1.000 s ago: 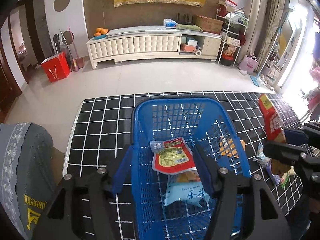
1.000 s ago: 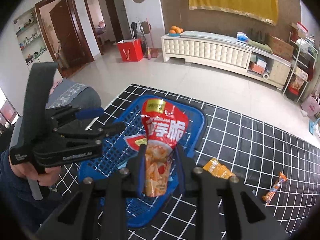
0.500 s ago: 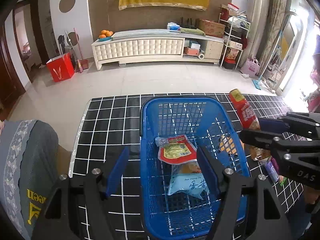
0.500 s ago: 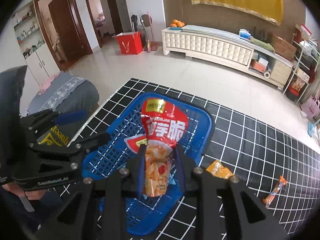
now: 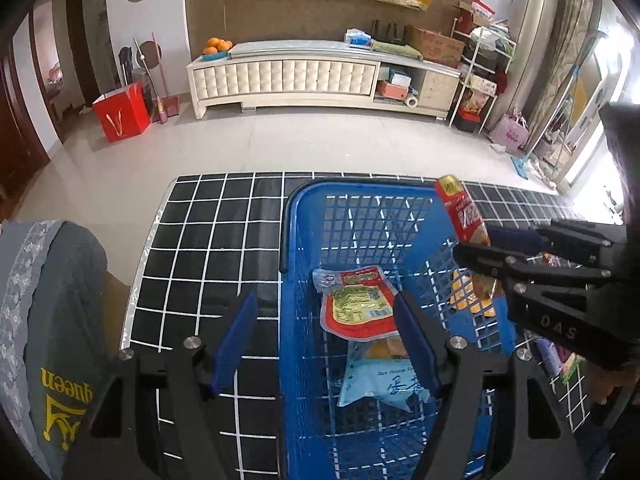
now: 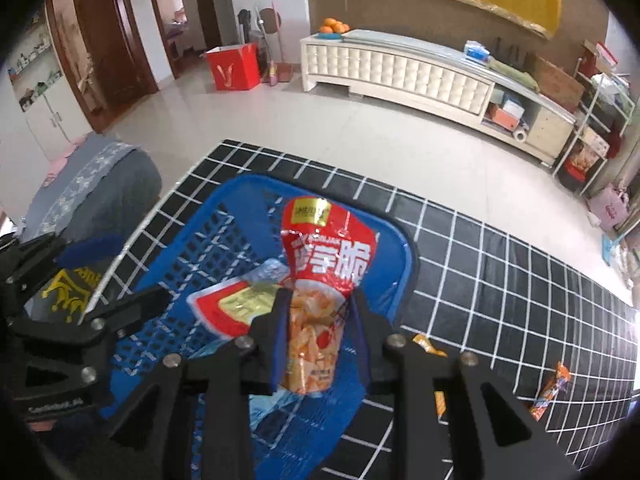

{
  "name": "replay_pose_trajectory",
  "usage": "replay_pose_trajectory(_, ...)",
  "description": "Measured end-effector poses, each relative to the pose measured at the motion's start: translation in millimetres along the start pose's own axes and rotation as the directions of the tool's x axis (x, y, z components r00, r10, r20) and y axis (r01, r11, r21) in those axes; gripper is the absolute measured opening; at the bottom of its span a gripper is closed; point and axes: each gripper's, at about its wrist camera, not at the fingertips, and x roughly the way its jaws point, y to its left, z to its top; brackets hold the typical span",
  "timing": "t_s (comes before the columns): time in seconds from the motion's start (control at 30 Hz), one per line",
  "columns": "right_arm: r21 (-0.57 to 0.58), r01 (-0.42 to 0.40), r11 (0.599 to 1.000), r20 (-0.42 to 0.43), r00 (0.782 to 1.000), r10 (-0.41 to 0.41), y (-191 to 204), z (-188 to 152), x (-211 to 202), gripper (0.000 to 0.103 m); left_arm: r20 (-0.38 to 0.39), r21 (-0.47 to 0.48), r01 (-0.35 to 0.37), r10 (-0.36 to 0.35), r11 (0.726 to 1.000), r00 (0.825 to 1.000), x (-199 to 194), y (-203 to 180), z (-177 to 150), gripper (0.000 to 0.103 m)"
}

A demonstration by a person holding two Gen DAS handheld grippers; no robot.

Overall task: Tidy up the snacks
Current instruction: 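Lower the red chip bag into the basket and open the right tool, then move both tools back from the basket to the snack pile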

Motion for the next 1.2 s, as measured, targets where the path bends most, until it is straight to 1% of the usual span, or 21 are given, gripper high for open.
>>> replay_pose_trajectory(0.03,0.000,0.010,1.000,0.004,1.000,-0.010,-2.1,0.2,2.7,0.041,-0.004,0.002,-0.008,0.008,1.000,1.000,3.0,0.2,-0.6,0.068)
replay_pose_trajectory(0.07,0.001,0.020,1.000,0.009,1.000,-0.020,-3.3,0.1,4.3,0.051,-0.008,0.002,-0.011,0.011,1.000,1.000,5.5,0.6,-1.1,0.068)
replay_pose_trajectory(0.1,0.009,0.046,0.999,0.020,0.999,-0.046,-5.4,-1.1,5.1,0.056,-0.014,-0.002,-0.012,0.012,1.000,1.000,7.8,1.3,-1.5,0.068)
replay_pose_trajectory(0.13,0.014,0.055,0.998,0.031,0.998,-0.056,-6.7,-1.8,5.1,0.068,-0.015,-0.008,-0.009,0.009,1.000,1.000,9.2,1.7,-2.4,0.068)
replay_pose_trajectory(0.17,0.017,0.057,0.998,0.037,0.998,-0.057,-9.5,-3.3,4.1,0.077,-0.012,-0.013,-0.007,0.006,1.000,1.000,9.6,1.9,-3.6,0.068)
replay_pose_trajectory(0.2,0.016,0.053,0.998,0.038,0.998,-0.054,-11.0,-4.8,3.7,0.079,-0.009,-0.014,-0.004,0.004,1.000,1.000,9.2,1.7,-4.4,0.068)
replay_pose_trajectory(0.37,0.004,0.056,0.998,0.068,0.996,-0.056,-17.3,-15.3,-15.0,0.081,0.025,0.005,-0.012,0.012,1.000,1.000,0.7,-6.1,-8.5,0.068)
replay_pose_trajectory(0.43,0.009,0.054,0.999,0.084,0.995,-0.054,-19.0,-19.7,-26.7,0.081,0.057,0.009,-0.013,0.012,1.000,0.998,-8.4,-10.8,-10.1,0.068)
replay_pose_trajectory(0.53,0.006,0.049,0.999,0.112,0.992,-0.050,-18.0,-25.8,-46.6,0.081,0.093,0.021,0.005,-0.007,1.000,0.996,-23.7,-20.8,-13.4,0.068)
replay_pose_trajectory(0.63,-0.006,0.055,0.998,0.143,0.988,-0.054,-14.8,-35.2,-70.2,0.081,0.125,0.049,-0.013,0.006,0.999,0.992,-41.4,-35.2,-19.2,0.068)
replay_pose_trajectory(0.87,-0.006,0.067,0.998,0.202,0.977,-0.064,-9.1,-57.9,-117.0,0.083,0.213,0.073,-0.007,-0.009,0.997,0.977,-84.7,-62.2,-37.3,0.068)
replay_pose_trajectory(0.93,-0.001,0.087,0.996,0.222,0.971,-0.085,-9.0,-66.9,-128.6,0.083,0.236,0.074,-0.015,-0.002,0.997,0.972,-94.7,-69.9,-43.4,0.068)
replay_pose_trajectory(1.0,0.019,0.105,0.994,0.242,0.964,-0.107,-11.1,-75.5,-137.2,0.086,0.242,0.075,-0.006,-0.012,0.997,0.970,-100.2,-74.2,-49.4,0.068)
replay_pose_trajectory(1.03,0.030,0.109,0.994,0.252,0.961,-0.113,-13.1,-79.5,-141.1,0.089,0.236,0.076,0.005,-0.022,0.997,0.972,-101.1,-75.6,-51.7,0.068)
replay_pose_trajectory(1.1,0.049,0.103,0.993,0.268,0.957,-0.113,-16.2,-89.8,-148.7,0.092,0.243,0.070,0.019,-0.036,0.997,0.969,-105.0,-78.1,-58.9,0.068)
replay_pose_trajectory(1.2,0.064,0.129,0.990,0.302,0.943,-0.142,-21.4,-106.0,-159.2,0.097,0.239,0.068,0.032,-0.047,0.997,0.970,-108.0,-82.5,-67.3,0.068)
